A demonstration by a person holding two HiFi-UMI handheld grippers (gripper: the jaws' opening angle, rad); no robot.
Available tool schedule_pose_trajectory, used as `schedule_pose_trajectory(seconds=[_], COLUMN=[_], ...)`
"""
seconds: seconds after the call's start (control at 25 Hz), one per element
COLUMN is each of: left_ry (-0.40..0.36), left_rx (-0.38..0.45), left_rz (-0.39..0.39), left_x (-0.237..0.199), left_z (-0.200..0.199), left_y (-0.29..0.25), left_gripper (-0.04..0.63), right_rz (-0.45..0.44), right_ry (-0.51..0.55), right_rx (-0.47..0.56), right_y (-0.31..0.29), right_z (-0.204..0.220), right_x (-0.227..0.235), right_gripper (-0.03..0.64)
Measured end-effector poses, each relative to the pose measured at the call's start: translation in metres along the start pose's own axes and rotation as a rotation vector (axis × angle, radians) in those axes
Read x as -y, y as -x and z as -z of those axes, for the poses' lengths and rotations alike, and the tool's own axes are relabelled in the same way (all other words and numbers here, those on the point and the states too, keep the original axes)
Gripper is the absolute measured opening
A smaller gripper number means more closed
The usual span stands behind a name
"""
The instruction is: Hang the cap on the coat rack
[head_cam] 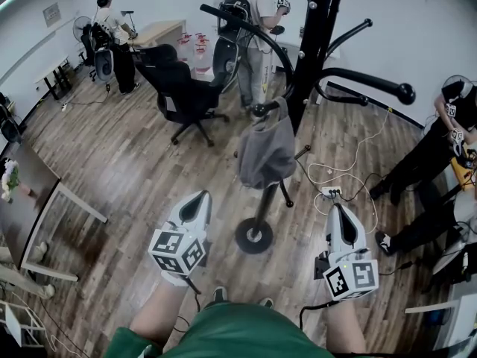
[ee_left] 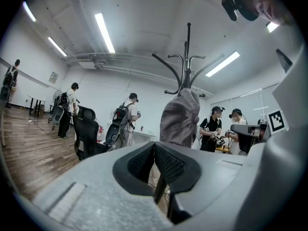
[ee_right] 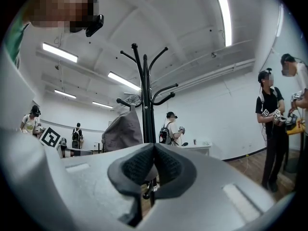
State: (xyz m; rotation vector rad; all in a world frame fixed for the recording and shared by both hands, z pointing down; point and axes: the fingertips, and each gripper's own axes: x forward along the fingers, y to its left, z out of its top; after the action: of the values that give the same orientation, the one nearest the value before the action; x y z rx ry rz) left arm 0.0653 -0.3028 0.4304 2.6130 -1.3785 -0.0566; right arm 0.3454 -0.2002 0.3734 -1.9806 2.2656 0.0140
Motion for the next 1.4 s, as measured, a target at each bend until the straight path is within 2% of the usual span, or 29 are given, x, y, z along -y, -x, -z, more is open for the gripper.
schedule_pose_trajectory(seconds=[1.4], left_ry=[0.022], left_rx=[-0.02], left_rz=[-0.02], left_x=[-0.002], left_z=[0.01], left_y=[0.006], left_gripper=[0.012], right_rz=[0.006], right_ry=[-0.018], right_rx=[-0.011], right_y=[0.007], right_z=[0.001], right_x=[0.003], right_gripper=[0.003])
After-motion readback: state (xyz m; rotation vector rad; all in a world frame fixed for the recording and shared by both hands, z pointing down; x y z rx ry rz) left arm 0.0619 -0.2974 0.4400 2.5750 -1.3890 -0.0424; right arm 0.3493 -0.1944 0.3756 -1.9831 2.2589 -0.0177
